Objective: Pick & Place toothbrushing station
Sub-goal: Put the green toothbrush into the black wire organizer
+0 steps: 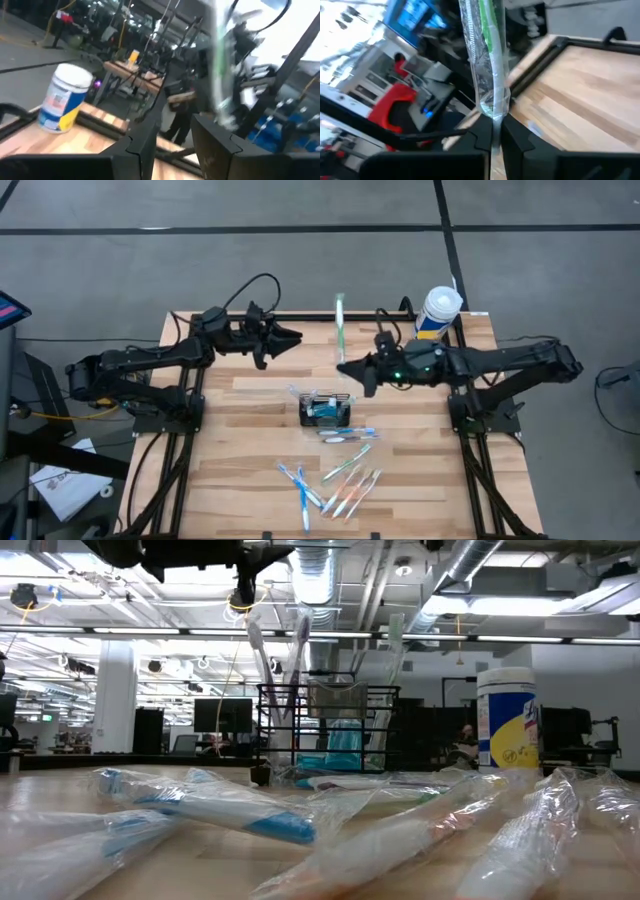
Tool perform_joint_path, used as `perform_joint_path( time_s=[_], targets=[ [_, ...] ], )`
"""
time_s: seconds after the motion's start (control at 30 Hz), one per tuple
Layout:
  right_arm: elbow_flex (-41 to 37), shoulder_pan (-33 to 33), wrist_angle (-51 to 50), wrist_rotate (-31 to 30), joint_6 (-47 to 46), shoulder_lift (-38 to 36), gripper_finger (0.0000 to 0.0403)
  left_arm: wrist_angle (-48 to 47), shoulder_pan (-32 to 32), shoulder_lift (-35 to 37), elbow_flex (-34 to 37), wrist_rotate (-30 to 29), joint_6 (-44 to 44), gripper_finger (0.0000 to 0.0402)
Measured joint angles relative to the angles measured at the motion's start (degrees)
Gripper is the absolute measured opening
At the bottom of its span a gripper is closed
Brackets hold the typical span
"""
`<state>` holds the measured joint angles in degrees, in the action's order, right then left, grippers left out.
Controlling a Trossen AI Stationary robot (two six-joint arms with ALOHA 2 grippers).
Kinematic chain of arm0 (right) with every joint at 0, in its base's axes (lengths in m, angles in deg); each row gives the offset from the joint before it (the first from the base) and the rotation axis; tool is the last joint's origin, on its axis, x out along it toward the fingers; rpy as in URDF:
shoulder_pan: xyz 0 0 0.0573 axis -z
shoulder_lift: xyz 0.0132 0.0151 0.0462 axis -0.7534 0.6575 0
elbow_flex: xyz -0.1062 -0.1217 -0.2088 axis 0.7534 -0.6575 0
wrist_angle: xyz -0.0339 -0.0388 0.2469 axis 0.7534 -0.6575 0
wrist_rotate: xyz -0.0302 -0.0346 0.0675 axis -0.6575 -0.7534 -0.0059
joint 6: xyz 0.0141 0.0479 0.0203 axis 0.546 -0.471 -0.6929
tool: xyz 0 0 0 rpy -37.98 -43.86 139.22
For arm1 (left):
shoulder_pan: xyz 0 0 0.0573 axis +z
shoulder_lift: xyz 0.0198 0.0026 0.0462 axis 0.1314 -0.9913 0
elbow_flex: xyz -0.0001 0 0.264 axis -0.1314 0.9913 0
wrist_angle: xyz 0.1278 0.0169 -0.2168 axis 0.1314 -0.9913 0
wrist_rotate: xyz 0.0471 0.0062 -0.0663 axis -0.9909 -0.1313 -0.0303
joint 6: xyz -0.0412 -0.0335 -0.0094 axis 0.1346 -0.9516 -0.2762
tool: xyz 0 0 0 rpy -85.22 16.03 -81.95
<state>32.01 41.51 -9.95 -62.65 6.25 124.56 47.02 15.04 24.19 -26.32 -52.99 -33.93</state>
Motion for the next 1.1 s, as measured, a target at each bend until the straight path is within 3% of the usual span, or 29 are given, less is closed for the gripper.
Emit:
perform_joint_path(
  time_s=[0.17,0.47,0.67,1.1],
  targets=[
    [-0.02,1.81,0.50,1.03,1.11,2.45,0.0009,10.95,0.00,0.09,-0.10,0.02,-3.77,0.0117],
    [-0.06,6.60,15.24,8.92,1.86,9.93,0.0009,10.07,-0.26,-1.62,-0.10,2.93,-5.71,0.0117],
    [-0.03,8.62,17.58,9.15,2.68,10.56,0.0009,9.98,-0.44,-2.36,-0.06,6.36,-7.18,0.0117],
    [-0.08,10.56,23.90,12.69,2.56,13.33,0.0009,11.49,-2.54,-2.76,-0.06,7.96,-8.69,0.0117]
  ],
)
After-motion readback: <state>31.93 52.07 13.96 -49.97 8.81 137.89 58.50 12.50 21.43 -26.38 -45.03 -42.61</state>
